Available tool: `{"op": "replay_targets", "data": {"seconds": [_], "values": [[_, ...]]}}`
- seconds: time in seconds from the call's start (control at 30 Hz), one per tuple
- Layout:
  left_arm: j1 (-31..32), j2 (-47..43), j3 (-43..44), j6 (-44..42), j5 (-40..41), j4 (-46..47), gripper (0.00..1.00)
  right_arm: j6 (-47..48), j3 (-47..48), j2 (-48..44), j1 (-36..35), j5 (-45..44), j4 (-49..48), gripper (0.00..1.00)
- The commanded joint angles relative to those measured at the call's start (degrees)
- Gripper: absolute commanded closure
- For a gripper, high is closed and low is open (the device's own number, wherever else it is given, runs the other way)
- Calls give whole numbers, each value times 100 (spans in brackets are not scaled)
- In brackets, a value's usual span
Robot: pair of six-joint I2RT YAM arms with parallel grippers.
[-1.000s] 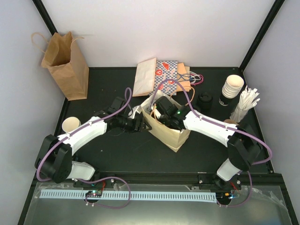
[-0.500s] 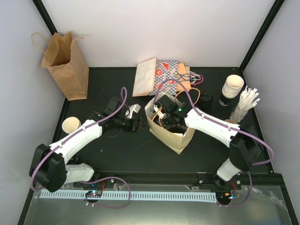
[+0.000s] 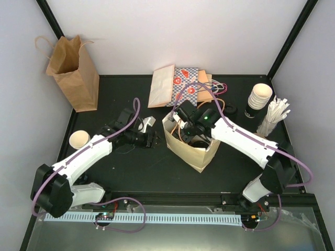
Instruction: Pack the takeout coffee
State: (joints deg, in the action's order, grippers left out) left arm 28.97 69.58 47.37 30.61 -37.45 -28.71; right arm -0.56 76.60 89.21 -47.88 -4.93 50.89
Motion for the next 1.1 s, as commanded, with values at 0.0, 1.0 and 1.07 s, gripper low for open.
{"op": "replay_targets", "data": {"seconds": [0.0, 1.0, 1.07], "values": [[21, -208, 135, -98, 131, -205, 33, -65, 413, -269, 14, 30, 312, 0], [1865, -2284, 58, 1684, 1553, 432, 35, -1315, 2052, -1652, 174, -1700, 1714, 5], [2250, -2352, 49, 1889, 1902, 688, 35, -1428, 1784, -1885, 332, -1626, 1658, 6]]}}
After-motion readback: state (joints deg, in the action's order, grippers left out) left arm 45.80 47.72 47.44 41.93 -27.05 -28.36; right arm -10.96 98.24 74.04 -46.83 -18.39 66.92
